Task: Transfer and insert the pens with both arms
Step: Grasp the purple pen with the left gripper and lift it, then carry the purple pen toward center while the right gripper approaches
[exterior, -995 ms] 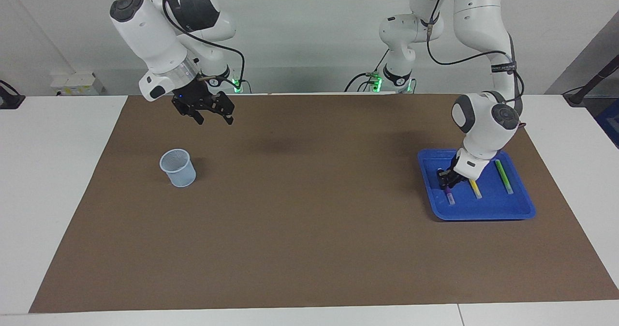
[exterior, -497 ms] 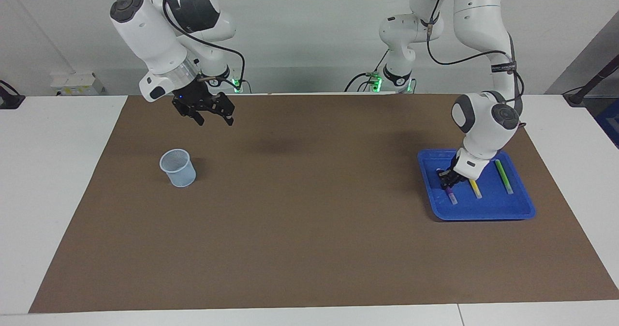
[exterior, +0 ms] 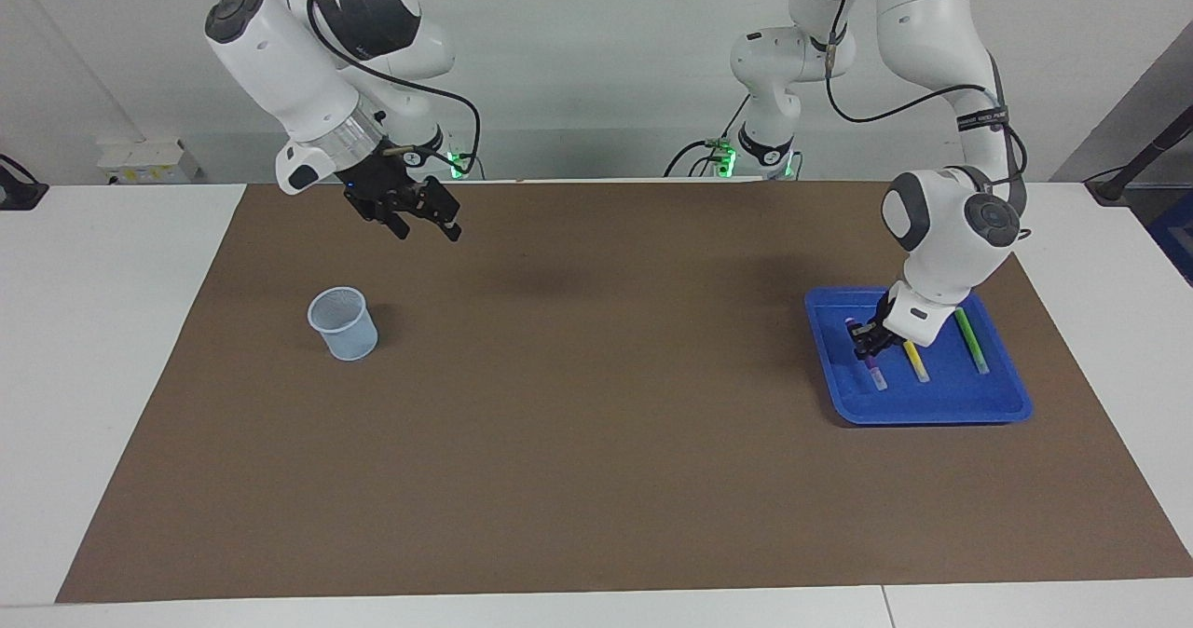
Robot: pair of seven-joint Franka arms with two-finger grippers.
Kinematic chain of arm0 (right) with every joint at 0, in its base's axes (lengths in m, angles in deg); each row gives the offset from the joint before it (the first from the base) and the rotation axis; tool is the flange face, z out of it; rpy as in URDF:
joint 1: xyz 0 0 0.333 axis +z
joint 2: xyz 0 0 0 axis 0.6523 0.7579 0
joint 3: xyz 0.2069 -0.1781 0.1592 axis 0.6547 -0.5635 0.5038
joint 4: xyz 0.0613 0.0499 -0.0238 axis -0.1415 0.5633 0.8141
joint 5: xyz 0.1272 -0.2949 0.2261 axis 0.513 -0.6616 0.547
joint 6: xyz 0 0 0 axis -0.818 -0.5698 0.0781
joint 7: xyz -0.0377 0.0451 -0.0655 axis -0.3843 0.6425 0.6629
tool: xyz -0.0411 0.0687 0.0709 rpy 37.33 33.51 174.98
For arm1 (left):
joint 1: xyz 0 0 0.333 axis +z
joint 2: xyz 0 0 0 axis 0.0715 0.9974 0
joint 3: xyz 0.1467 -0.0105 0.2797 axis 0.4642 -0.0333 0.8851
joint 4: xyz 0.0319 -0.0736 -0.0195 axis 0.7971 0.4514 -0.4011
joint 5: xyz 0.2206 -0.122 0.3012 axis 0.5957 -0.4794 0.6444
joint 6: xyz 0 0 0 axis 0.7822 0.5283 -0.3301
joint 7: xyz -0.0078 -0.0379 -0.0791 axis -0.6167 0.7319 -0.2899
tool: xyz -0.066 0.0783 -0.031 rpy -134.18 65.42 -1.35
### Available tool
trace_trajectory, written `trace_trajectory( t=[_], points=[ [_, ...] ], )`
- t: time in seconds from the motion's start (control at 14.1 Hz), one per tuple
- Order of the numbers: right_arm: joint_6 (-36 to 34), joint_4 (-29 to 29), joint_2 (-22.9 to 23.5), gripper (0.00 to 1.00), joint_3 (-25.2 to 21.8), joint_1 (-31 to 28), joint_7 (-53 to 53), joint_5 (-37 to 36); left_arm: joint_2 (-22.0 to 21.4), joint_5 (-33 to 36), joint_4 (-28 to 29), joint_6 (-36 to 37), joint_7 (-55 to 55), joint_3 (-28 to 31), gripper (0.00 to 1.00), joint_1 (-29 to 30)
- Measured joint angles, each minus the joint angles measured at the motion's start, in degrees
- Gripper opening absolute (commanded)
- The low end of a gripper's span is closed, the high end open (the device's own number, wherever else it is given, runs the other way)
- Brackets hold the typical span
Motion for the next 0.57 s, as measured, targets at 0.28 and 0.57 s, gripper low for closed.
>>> trace_trajectory(
  t=[0.28, 0.57],
  points=[
    [0.48, 0.69, 0.00, 1.00, 0.00, 0.00, 0.12, 0.61, -3.24, -0.21, -4.26, 7.72, -8.93, -0.49, 0.00, -0.14],
    [0.92, 1.01, -0.01, 1.00, -0.04, -0.01, 0.15, 3.71, -6.35, -5.17, -5.09, 8.35, -26.50, -2.82, 0.00, -0.72]
  ],
)
